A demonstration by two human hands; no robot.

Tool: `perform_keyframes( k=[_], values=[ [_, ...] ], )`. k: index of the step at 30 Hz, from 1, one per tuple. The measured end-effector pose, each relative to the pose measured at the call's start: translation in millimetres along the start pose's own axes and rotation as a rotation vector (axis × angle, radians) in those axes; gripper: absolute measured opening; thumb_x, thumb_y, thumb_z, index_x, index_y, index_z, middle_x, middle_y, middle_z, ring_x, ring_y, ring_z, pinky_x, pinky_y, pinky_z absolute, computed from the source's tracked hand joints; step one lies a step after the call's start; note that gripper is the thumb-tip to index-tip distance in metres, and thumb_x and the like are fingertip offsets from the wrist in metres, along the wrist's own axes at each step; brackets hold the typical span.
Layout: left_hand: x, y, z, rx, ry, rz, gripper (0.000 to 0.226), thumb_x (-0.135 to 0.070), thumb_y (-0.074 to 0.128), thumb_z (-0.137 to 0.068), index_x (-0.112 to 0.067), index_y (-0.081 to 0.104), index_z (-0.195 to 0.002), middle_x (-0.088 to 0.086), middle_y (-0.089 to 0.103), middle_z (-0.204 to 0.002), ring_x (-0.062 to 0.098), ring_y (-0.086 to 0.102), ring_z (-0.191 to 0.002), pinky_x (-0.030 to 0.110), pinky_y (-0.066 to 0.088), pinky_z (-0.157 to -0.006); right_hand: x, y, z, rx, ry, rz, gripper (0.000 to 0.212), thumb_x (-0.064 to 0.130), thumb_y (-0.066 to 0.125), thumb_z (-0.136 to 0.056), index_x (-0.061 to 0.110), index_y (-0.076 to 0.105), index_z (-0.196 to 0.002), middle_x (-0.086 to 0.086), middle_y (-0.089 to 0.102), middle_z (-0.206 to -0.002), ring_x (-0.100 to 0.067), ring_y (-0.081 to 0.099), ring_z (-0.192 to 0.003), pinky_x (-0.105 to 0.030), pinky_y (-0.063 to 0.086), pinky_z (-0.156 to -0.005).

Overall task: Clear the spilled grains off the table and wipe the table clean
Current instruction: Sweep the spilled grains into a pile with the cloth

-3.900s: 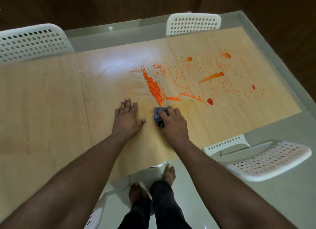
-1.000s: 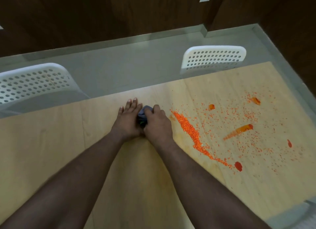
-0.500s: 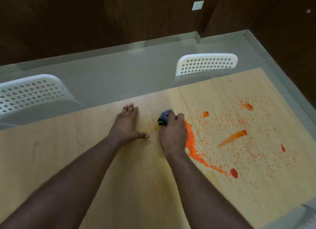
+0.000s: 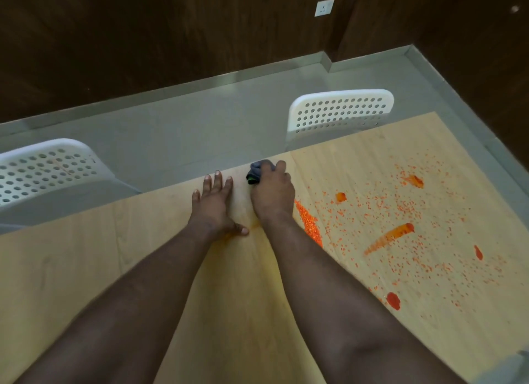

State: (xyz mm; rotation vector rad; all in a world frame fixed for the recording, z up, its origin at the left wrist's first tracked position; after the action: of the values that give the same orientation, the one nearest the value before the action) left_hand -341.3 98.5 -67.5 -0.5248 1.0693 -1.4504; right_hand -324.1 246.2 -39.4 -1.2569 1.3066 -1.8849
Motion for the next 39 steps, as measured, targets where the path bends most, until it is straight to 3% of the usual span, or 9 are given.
perform_keyframes(
  k=[5,8,13,16,20,23,31,35,39],
  values=[
    [4.9,5.8,-1.9,-0.013,0.003,0.005,0.145,-0.063,0.091,-0.066,-0.029,-0.006,-0.168,0.001,-0.022,-0.174,0.025,-0.022,-0.16,0.053,-0.004,-0.13,-42.0,-11.1,8.7,-0.063,0.253,-0.05,0.047,0.008,0.059,-0.092,0.017,0.052,-0.137,-0.014,0.043,-0.13,-0.035,0.059,-0.104,-0.037,0.05,-0.074],
    [7.0,8.0,-4.3,-0.016,0.015,-0.003,0.146,-0.064,0.091,-0.064,-0.03,-0.006,-0.168,0.001,-0.023,-0.174,0.025,-0.022,-0.16,0.053,-0.005,-0.129,-65.1,-18.9,23.7,-0.137,0.385,-0.092,0.046,0.005,0.06,-0.092,0.015,0.054,-0.137,-0.014,0.045,-0.129,-0.036,0.061,-0.099,-0.035,0.043,-0.07],
    [3.9,7.0,-2.2,-0.028,0.019,-0.021,0.143,-0.063,0.09,-0.066,-0.03,-0.004,-0.168,0.003,-0.02,-0.175,0.026,-0.019,-0.161,0.053,-0.002,-0.129,-49.2,-26.6,39.5,-0.228,0.339,-0.172,0.045,0.008,0.059,-0.094,0.018,0.056,-0.137,-0.011,0.045,-0.123,-0.031,0.061,-0.091,-0.033,0.047,-0.07],
    [-5.3,9.0,2.5,-0.038,0.058,-0.047,0.13,-0.056,0.089,-0.073,-0.03,0.005,-0.169,0.004,-0.013,-0.176,0.027,-0.011,-0.162,0.052,0.006,-0.13,-22.3,-18.6,41.1,-0.163,0.28,-0.186,0.041,0.014,0.06,-0.098,0.018,0.054,-0.138,-0.011,0.046,-0.126,-0.029,0.062,-0.097,-0.029,0.045,-0.073],
    [-21.7,20.7,13.8,-0.021,0.177,-0.057,0.102,-0.037,0.079,-0.087,-0.031,0.017,-0.168,0.005,-0.008,-0.177,0.026,-0.007,-0.163,0.05,0.009,-0.13,-20.1,-7.0,41.7,-0.078,0.248,-0.155,0.044,0.012,0.061,-0.096,0.011,0.051,-0.139,-0.014,0.045,-0.129,-0.034,0.064,-0.101,-0.034,0.048,-0.076],
    [-26.1,28.7,20.5,-0.014,0.196,-0.071,0.099,-0.041,0.075,-0.089,-0.032,0.015,-0.168,0.003,-0.01,-0.176,0.025,-0.011,-0.162,0.05,0.005,-0.13,-45.3,-15.3,42.8,-0.111,0.341,-0.14,0.045,0.01,0.062,-0.094,0.01,0.051,-0.138,-0.015,0.046,-0.129,-0.034,0.065,-0.096,-0.032,0.042,-0.068],
    [-30.8,26.8,28.3,-0.02,0.167,-0.073,0.094,-0.041,0.073,-0.094,-0.033,0.017,-0.168,0.001,-0.009,-0.176,0.025,-0.009,-0.163,0.049,0.007,-0.13,-134.4,-47.1,73.5,-0.248,0.587,-0.172,0.043,0.004,0.057,-0.094,0.008,0.059,-0.137,-0.017,0.048,-0.124,-0.039,0.066,-0.09,-0.032,0.045,-0.069],
    [-35.7,34.5,40.3,-0.031,0.188,-0.048,0.088,-0.038,0.069,-0.097,-0.032,0.018,-0.168,0.003,-0.01,-0.176,0.026,-0.01,-0.162,0.049,0.006,-0.131,-126.4,-63.1,87.5,-0.285,0.458,-0.192,0.048,0.005,0.058,-0.095,0.018,0.058,-0.141,-0.012,0.046,-0.124,-0.031,0.062,-0.081,-0.03,0.046,-0.069],
    [-32.5,49.5,52.6,0.036,0.254,0.007,0.117,-0.05,0.083,-0.08,-0.031,0.009,-0.169,0.0,-0.017,-0.175,0.022,-0.018,-0.161,0.048,-0.001,-0.131,-71.2,-48.8,102.4,-0.113,0.225,-0.236,0.05,0.012,0.06,-0.096,0.023,0.054,-0.144,-0.006,0.043,-0.13,-0.022,0.057,-0.089,-0.029,0.049,-0.079]
  ],
)
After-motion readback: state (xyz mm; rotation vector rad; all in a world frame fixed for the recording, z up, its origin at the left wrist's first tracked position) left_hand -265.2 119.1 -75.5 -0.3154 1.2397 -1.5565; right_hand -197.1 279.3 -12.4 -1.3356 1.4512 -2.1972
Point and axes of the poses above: each hand's wrist, its own z-axis away from the middle knuckle, its own y-axis out of the palm, x = y × z, the point moved 4 cm from there along -z, towards the middle knuckle
